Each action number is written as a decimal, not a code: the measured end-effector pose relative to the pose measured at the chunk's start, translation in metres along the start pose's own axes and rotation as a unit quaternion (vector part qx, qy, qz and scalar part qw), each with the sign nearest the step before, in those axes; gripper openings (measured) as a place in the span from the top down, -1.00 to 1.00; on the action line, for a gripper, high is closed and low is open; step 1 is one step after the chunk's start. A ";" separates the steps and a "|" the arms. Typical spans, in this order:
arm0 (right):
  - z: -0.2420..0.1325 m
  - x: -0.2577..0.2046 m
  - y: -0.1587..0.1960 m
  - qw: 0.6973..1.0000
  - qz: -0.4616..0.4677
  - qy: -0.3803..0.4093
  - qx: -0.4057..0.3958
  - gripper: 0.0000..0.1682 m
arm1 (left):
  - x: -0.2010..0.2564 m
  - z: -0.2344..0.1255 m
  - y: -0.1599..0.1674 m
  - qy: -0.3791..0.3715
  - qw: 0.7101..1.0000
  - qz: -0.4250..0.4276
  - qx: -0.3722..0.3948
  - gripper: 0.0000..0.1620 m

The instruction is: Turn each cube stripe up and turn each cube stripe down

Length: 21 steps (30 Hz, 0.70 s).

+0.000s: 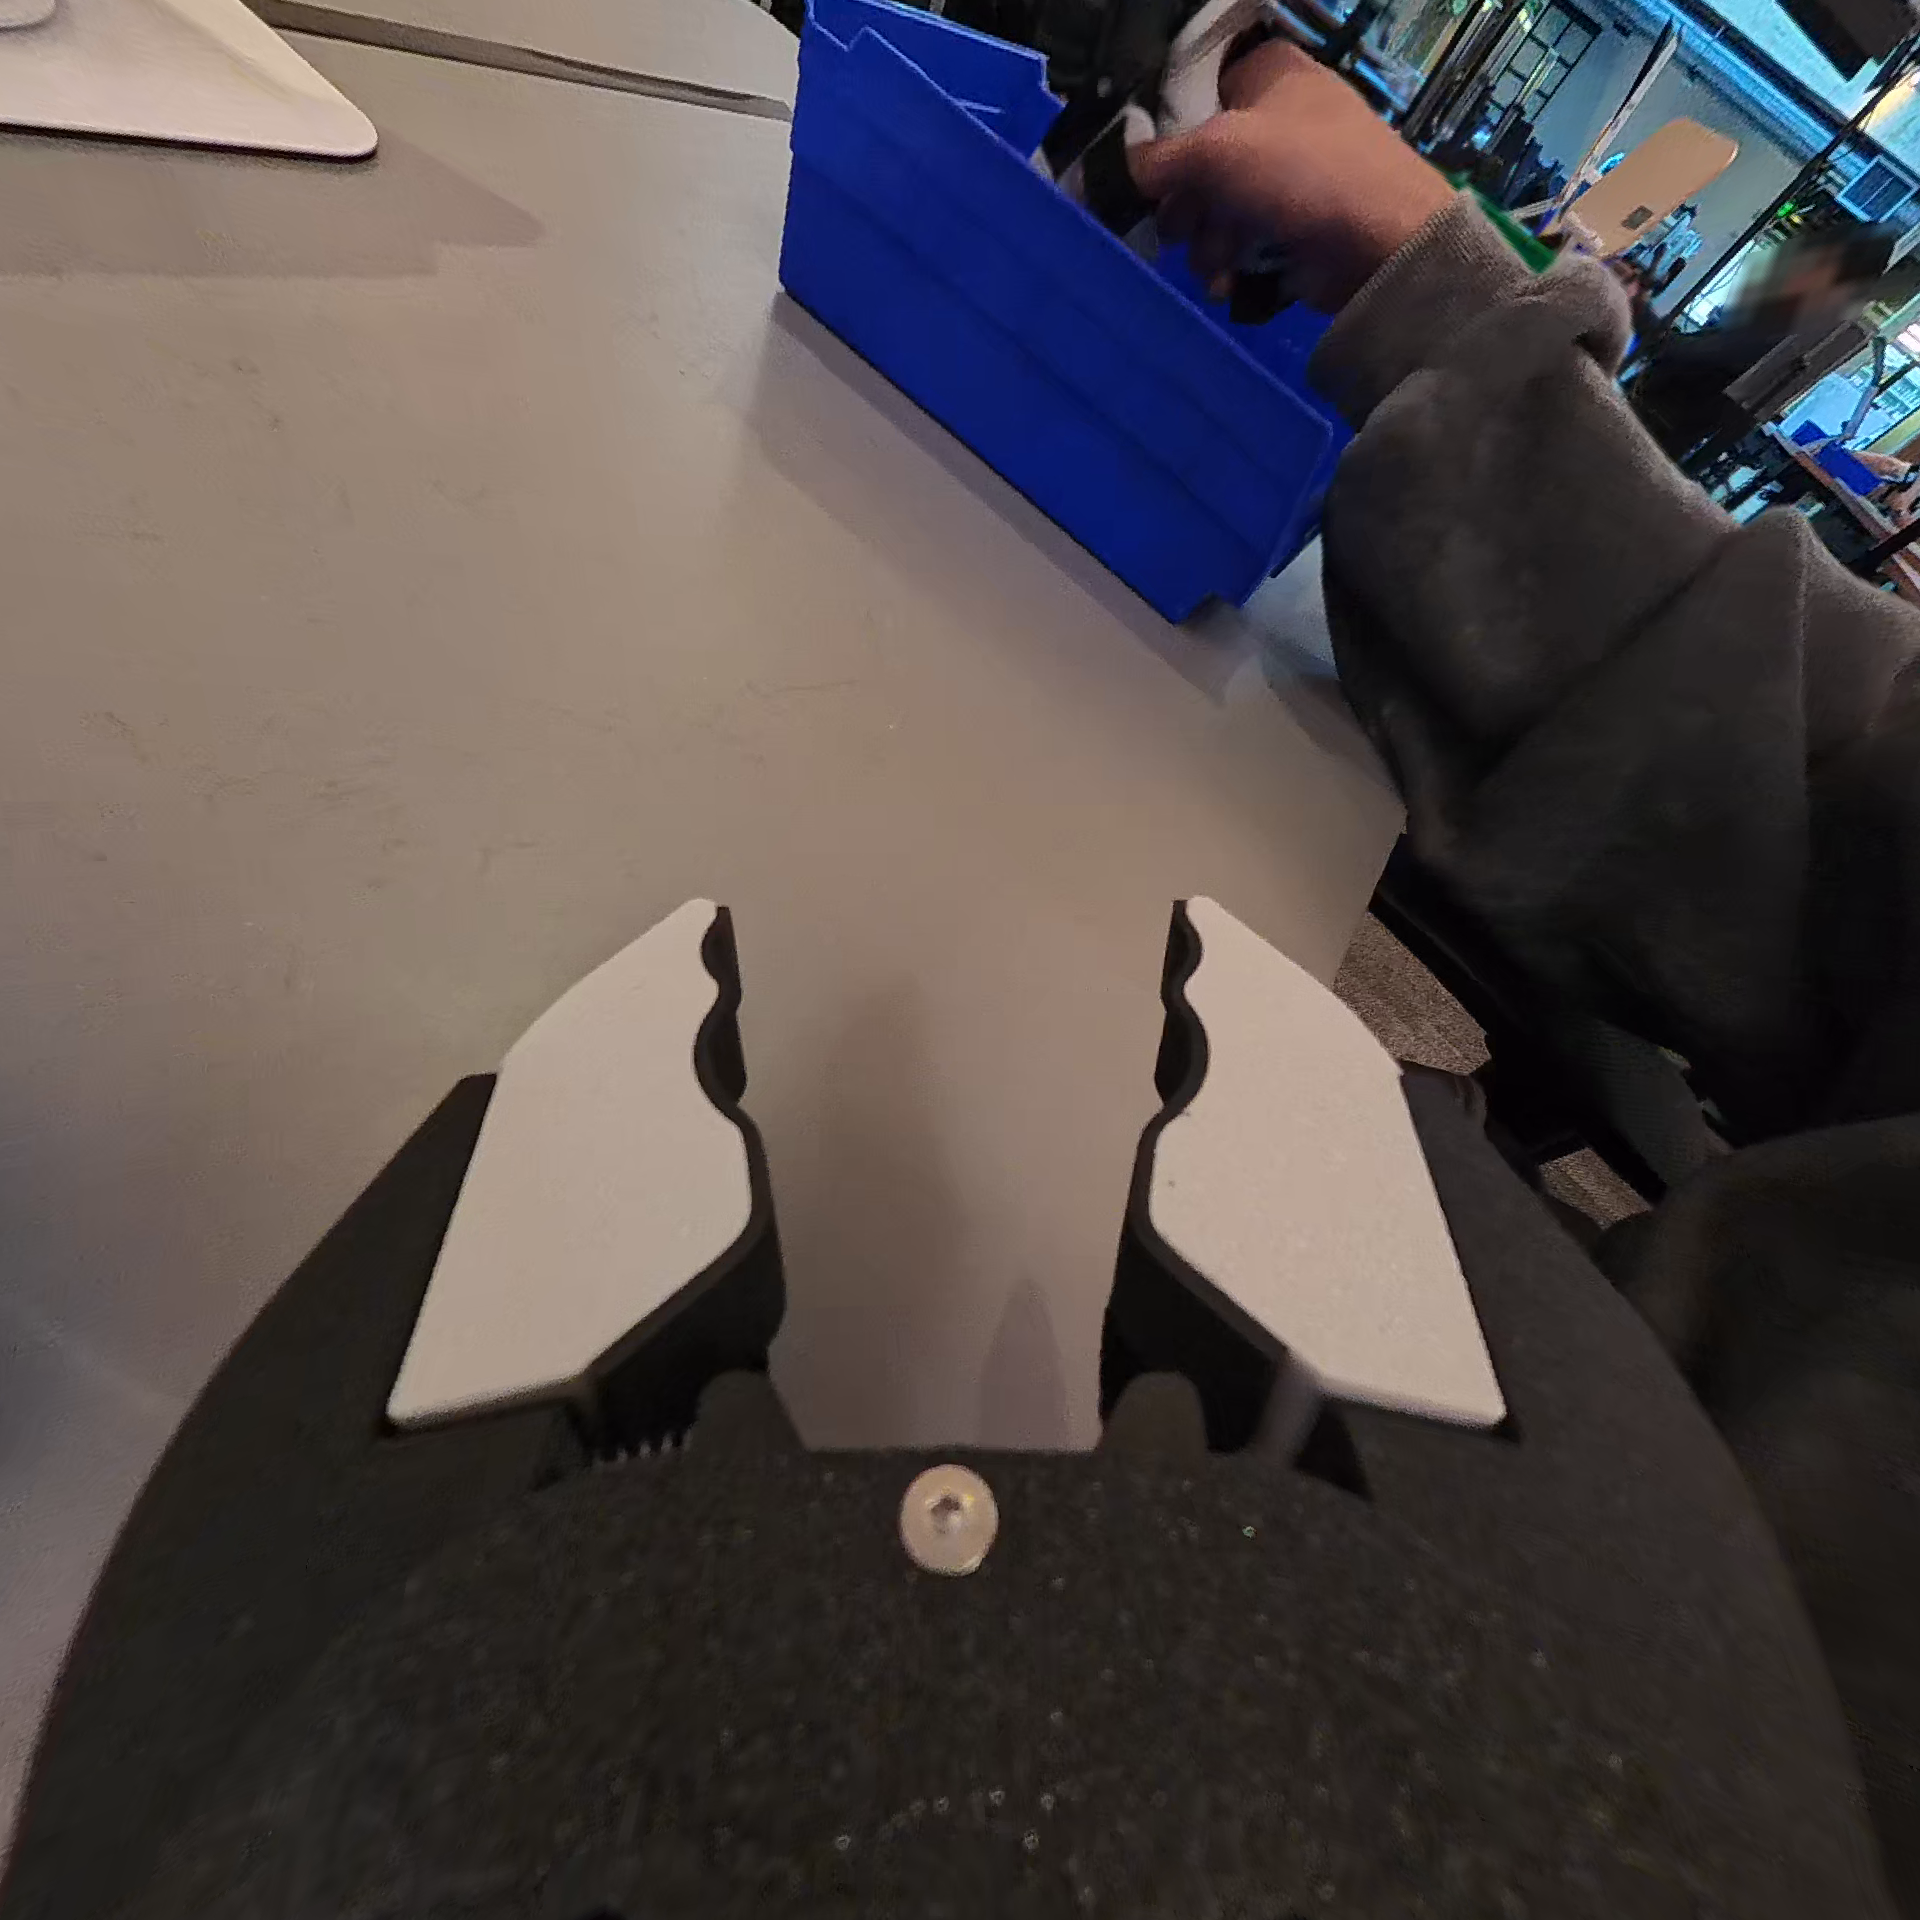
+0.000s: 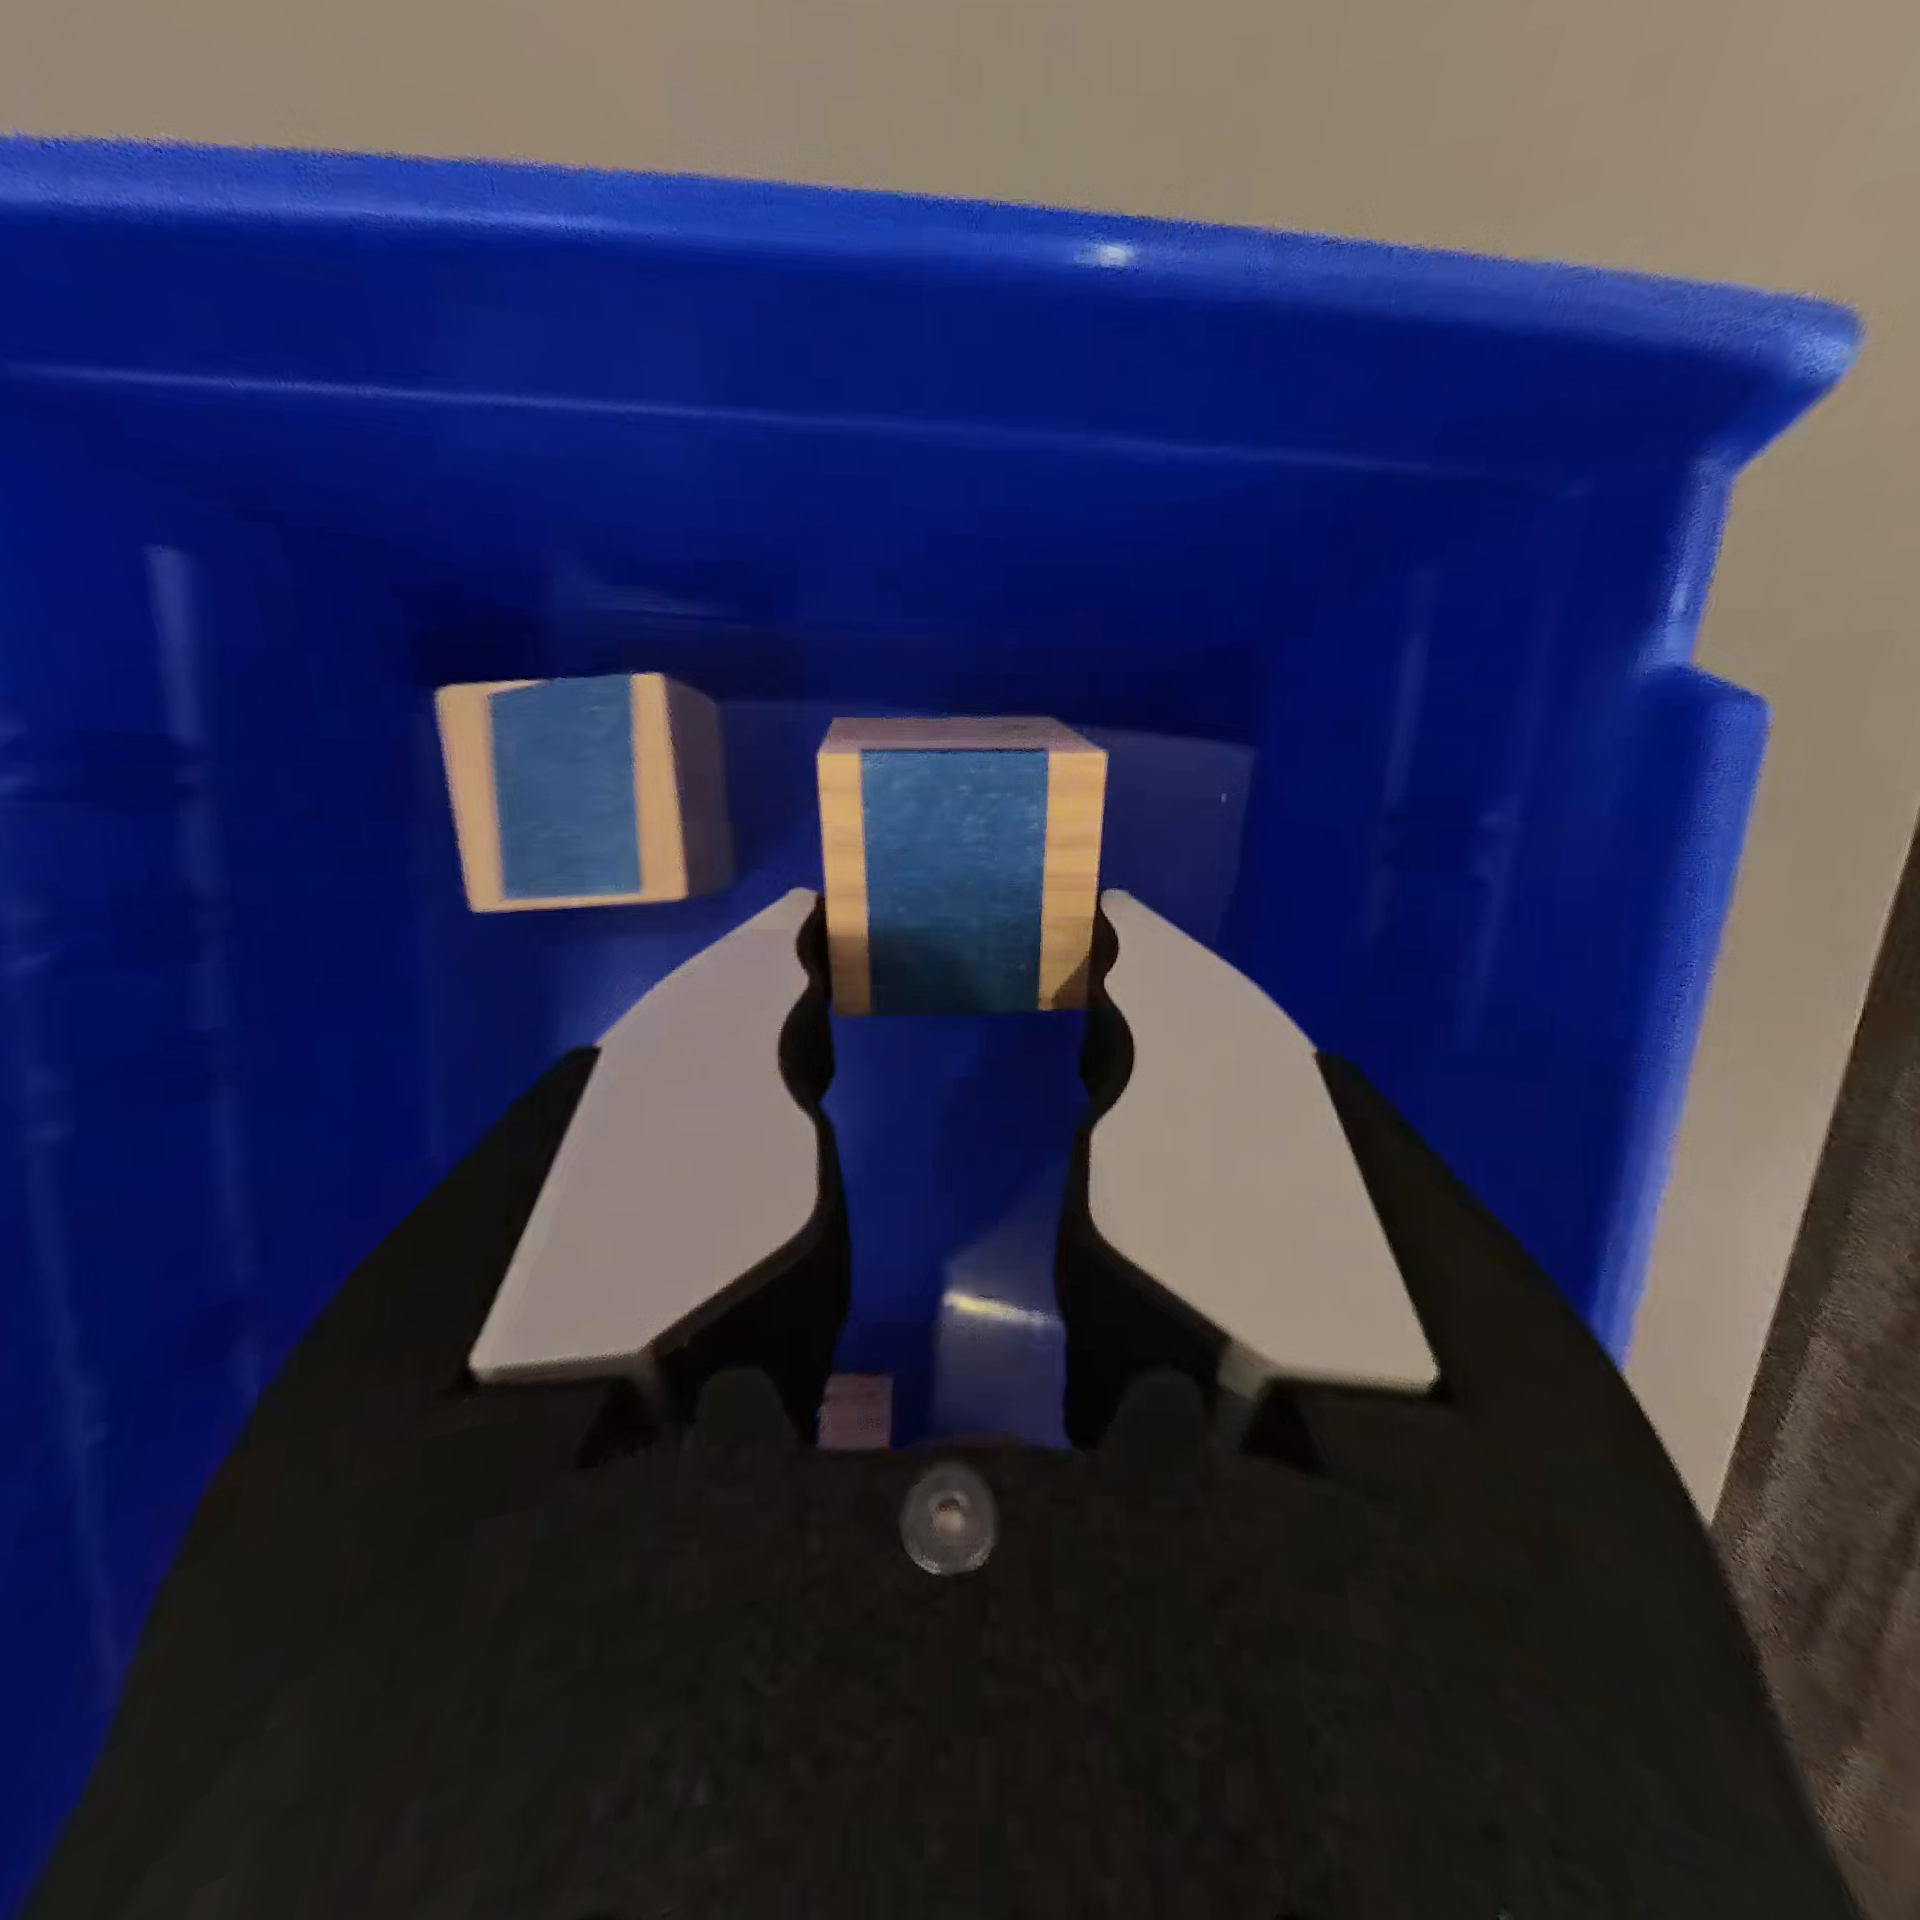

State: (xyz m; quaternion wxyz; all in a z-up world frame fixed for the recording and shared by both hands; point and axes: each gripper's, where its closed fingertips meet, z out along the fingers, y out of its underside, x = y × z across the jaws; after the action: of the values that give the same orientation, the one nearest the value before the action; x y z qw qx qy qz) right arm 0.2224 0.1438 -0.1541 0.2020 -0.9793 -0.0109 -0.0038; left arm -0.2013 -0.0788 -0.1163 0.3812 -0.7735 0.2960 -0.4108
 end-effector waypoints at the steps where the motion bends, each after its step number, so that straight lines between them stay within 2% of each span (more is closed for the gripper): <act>1: 0.006 0.001 0.001 1.000 -0.002 0.003 -0.012 0.46 | -0.001 0.000 0.001 0.000 1.000 0.000 -0.003 0.04; 7: 0.028 -0.011 0.011 0.998 -0.012 -0.012 -0.053 0.45 | 0.000 0.002 0.005 0.012 1.000 -0.009 -0.016 0.05; 8: 0.028 -0.011 0.010 0.999 -0.017 -0.009 -0.049 0.42 | 0.000 0.003 0.005 0.013 1.000 -0.008 -0.017 0.05; 10: 0.020 -0.004 0.009 0.999 -0.019 0.008 -0.037 0.17 | 0.001 0.003 0.006 0.013 1.000 -0.007 -0.020 0.04; 13: -0.028 -0.002 -0.003 0.998 -0.008 0.012 0.056 0.22 | 0.001 0.003 0.007 0.011 1.000 -0.003 -0.022 0.04; 15: -0.076 -0.028 -0.013 0.985 -0.016 -0.044 0.166 0.27 | -0.001 0.003 0.008 0.006 1.000 0.000 -0.024 0.04; 17: -0.131 -0.080 -0.013 0.943 -0.051 -0.149 0.292 0.30 | -0.001 0.004 0.009 0.005 1.000 0.002 -0.025 0.04; 19: -0.183 -0.147 0.006 0.865 -0.090 -0.285 0.403 0.32 | -0.001 0.006 0.009 0.005 1.000 0.002 -0.028 0.04; 21: -0.213 -0.209 0.045 0.786 -0.110 -0.407 0.452 0.32 | -0.001 0.007 0.010 0.003 1.000 0.005 -0.031 0.05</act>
State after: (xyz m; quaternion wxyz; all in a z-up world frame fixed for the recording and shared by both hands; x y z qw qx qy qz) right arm 0.0138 0.0144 0.0210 0.5969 -0.6786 -0.2004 0.3783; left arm -0.1971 -0.0806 -0.1284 0.3586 -0.7823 0.3133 -0.4016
